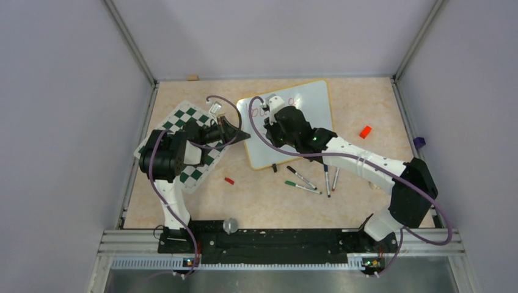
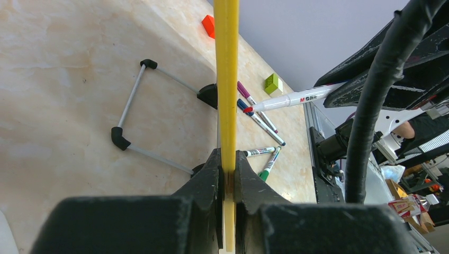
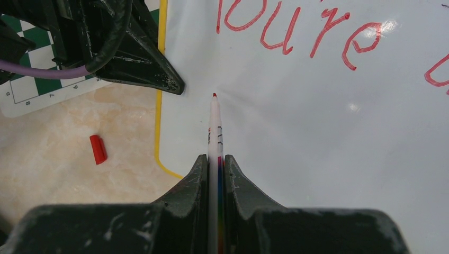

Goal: Write a sentence on the whiteboard

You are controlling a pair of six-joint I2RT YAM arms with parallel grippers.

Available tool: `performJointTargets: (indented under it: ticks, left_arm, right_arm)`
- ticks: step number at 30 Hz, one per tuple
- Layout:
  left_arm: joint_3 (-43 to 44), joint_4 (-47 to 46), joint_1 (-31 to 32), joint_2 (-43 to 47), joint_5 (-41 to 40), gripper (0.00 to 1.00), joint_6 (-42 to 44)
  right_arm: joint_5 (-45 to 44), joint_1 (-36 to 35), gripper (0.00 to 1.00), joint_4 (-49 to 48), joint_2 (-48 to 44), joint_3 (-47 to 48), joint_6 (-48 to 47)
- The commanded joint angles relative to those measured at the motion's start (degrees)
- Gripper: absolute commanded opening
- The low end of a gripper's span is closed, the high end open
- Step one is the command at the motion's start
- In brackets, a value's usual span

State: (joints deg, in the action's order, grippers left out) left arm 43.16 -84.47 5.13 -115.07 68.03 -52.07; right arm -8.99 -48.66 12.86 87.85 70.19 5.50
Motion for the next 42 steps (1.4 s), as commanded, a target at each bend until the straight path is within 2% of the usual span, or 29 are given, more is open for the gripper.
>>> performJointTargets:
  ticks: [1,29,42]
  left_arm:
    - [0.7,-4.2,-0.8,1.8,-0.8,0.0,2.4]
    - [0.5,-5.2,-0.8,1.8,-0.8,0.0,2.0]
    - [0.3,-5.0,-0.8,1.9,-0.8,0.0,2.2]
  right_arm:
    - [-0.6,-1.0,0.0,-1.8,0.7,3.4,-0.8]
    - [-3.2,-0.9,0.0,-0.6,4.8,6.9,-1.3]
    - [-3.6,-0.9,0.0,1.1,3.7,4.8,-0.5]
